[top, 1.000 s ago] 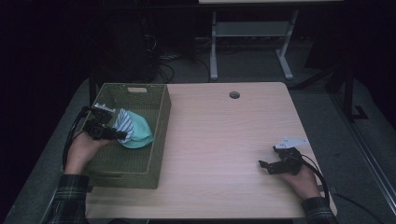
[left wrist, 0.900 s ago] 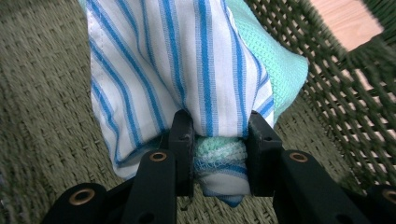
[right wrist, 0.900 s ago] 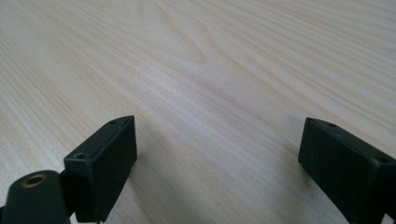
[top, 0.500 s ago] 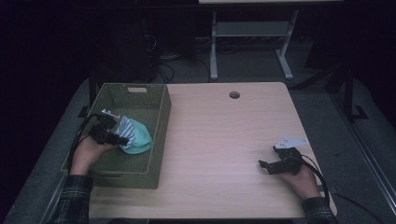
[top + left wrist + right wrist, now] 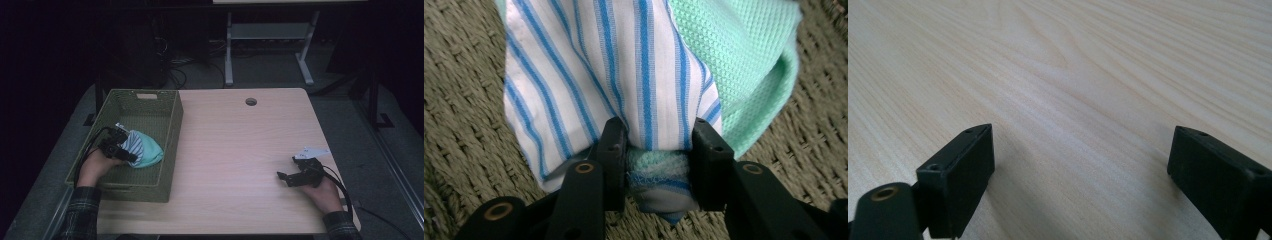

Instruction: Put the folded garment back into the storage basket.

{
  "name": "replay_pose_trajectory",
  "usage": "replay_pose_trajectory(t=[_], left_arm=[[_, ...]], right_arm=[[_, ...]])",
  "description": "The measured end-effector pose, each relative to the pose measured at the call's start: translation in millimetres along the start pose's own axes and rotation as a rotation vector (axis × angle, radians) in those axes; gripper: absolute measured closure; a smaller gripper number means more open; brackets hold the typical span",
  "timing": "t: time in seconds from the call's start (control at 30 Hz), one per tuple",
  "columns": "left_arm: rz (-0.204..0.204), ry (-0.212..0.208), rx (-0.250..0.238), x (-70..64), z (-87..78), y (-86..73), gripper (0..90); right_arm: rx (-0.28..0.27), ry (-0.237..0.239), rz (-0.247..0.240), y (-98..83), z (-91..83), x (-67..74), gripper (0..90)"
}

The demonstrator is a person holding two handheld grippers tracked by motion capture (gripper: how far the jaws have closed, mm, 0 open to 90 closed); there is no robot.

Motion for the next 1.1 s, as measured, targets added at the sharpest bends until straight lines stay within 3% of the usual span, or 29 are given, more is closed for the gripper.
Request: replay_pose_trajectory(t=[0.17, 0.33, 0.43, 0.63, 1.1], left_arm=[[0.008, 0.012, 0.003, 1.3, 1.4, -0.4, 49.7], [-0.006, 0.031, -0.001, 2.7, 2.6, 0.1, 26.9], [-0.004, 0.032, -0.011, 1.7, 0.7, 1.2, 18.8], [-0.032, 0.032, -0.085, -2.2, -13.8, 8.7, 17.6], [-0.022, 0.018, -0.227, -25.7, -49.3, 33.6, 14.7]], right_arm=[[0.000, 0.000, 0.000, 0.0, 0.0, 0.0, 11.1], [0.000, 0.001, 0.000, 0.0, -0.1, 0.0, 11.1], [0.000, 0.001, 0.001, 0.0, -0.1, 0.1, 11.1], [0.000, -0.002, 0.001, 0.0, 0.0, -0.1, 11.1], [0.003, -0.003, 0.005, 0.0, 0.3, -0.1, 10.4]])
Point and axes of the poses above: each handheld gripper's, and its own axes: z roughly forward along the jaws, y roughly out of its top, x roughly to its left, the point moved 7 cm from there along z, roughly forward along the jaws, and after that the axes turned 2 degrees about -y, right-handed, at the moved point
